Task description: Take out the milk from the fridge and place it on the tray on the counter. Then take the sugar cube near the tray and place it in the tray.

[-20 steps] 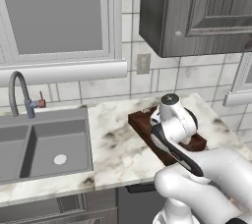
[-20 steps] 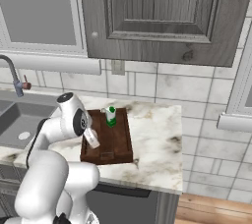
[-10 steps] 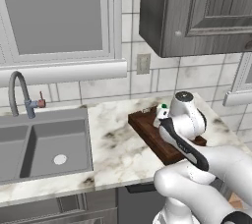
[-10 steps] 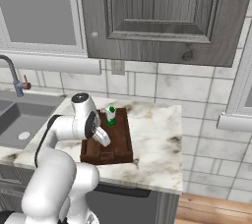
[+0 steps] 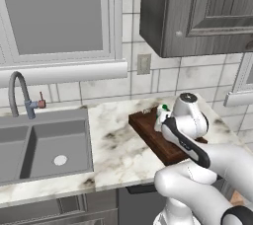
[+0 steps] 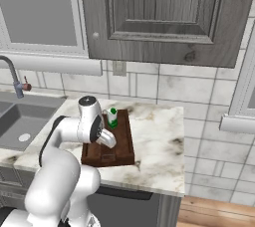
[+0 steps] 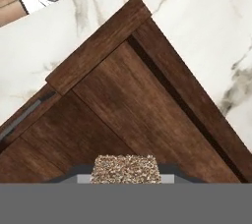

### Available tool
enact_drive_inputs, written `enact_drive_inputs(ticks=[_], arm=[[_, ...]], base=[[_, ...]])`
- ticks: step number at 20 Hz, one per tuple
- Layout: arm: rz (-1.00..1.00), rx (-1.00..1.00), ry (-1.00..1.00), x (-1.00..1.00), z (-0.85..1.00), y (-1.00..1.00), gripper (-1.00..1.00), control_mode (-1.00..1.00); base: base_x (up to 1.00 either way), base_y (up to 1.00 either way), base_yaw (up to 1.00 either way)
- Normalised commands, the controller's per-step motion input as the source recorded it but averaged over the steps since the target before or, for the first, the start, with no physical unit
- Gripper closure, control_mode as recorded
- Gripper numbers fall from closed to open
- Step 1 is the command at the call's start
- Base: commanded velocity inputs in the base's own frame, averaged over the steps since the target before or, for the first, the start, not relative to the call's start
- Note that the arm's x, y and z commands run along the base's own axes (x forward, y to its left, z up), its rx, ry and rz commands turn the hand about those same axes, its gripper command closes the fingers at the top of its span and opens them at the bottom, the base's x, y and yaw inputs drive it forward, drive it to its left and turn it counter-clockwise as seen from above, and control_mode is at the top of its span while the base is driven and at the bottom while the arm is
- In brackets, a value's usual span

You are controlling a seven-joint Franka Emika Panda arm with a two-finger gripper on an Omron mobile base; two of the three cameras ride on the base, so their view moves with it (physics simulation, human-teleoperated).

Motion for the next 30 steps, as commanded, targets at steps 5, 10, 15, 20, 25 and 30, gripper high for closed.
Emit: enact_drive_inputs(ticks=[5, 10, 15, 20, 25, 30], arm=[[0.01, -0.08, 0.0, 0.0, -0.23, 0.0, 1.0, -1.0], [0.0, 0.0, 0.0, 0.0, -0.09, -0.03, 1.0, -1.0], [0.02, 0.0, 0.0, 0.0, -0.04, -0.23, 1.0, -1.0], [0.02, 0.0, 0.0, 0.0, -0.14, -0.11, 1.0, -1.0], [0.0, 0.0, 0.02, 0.03, -0.28, 0.05, 1.0, -1.0], [0.01, 0.0, 0.0, 0.0, -0.25, 0.0, 1.0, -1.0]], base=[[0.0, 0.0, 0.0], [0.0, 0.0, 0.0], [0.0, 0.0, 0.0], [0.0, 0.0, 0.0], [0.0, 0.0, 0.0], [0.0, 0.0, 0.0]])
